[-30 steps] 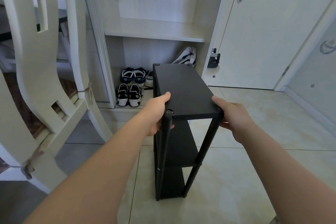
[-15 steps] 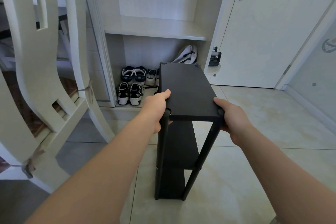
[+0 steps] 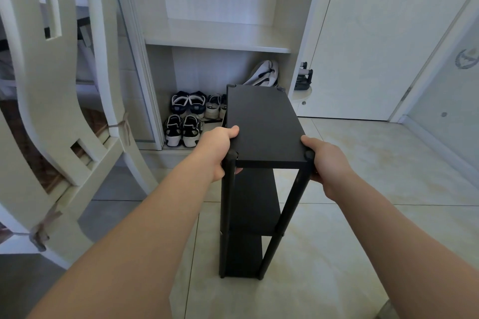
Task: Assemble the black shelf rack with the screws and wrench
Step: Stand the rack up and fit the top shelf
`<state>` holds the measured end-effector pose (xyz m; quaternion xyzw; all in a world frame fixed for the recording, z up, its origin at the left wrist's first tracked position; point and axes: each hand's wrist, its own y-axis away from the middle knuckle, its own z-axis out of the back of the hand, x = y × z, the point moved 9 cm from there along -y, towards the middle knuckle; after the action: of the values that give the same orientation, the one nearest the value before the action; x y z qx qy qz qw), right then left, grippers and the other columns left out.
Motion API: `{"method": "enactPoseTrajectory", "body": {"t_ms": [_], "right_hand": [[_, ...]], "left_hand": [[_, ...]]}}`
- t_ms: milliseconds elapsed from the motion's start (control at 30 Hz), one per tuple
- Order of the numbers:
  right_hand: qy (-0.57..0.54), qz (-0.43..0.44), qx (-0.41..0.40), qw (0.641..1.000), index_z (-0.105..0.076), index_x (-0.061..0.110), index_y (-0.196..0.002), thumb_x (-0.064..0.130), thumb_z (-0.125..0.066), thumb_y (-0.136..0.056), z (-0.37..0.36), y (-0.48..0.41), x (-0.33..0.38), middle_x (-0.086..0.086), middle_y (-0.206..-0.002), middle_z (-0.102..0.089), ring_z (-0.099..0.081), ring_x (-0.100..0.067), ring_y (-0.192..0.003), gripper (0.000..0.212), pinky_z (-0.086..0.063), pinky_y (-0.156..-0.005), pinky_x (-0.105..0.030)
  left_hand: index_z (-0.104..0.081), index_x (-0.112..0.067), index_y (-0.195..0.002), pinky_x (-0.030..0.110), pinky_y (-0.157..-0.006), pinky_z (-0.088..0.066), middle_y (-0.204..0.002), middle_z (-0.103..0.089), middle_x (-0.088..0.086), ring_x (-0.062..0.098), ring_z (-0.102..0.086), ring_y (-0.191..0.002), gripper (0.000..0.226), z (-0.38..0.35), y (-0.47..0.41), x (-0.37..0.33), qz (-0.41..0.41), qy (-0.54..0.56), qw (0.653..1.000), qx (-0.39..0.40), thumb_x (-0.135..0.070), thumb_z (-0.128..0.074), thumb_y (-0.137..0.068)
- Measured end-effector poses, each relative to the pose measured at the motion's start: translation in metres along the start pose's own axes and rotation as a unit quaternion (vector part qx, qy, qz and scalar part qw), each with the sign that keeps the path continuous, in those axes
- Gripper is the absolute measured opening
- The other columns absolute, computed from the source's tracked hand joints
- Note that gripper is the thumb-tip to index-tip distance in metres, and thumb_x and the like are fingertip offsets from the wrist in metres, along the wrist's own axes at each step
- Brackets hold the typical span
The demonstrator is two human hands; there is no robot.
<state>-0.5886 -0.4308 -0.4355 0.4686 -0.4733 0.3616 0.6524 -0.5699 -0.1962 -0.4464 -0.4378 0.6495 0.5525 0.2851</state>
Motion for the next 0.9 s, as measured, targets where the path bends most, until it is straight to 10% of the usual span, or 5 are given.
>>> {"method": "enactPoseTrajectory", "body": {"t_ms": [900], "right_hand": [[-0.018,-0.069,0.055,0.996,-0.066,0.016,-0.088,0.029,-0.070,-0.093,0.003,-0.002,-0.012,0.001,-0.063,-0.068,-0.064,-0.020,-0.065,0.015,-0.053,-0.063,-0.030]], "left_hand": [[-0.061,-0.014,-0.112,0.044,-0.080,-0.055,-0.112,-0.071,0.010,0.030,-0.067,-0.104,0.025,0.002,0.000,0.013,0.037,-0.031,0.999,0.006,-0.031,-0.063,-0.095]]}}
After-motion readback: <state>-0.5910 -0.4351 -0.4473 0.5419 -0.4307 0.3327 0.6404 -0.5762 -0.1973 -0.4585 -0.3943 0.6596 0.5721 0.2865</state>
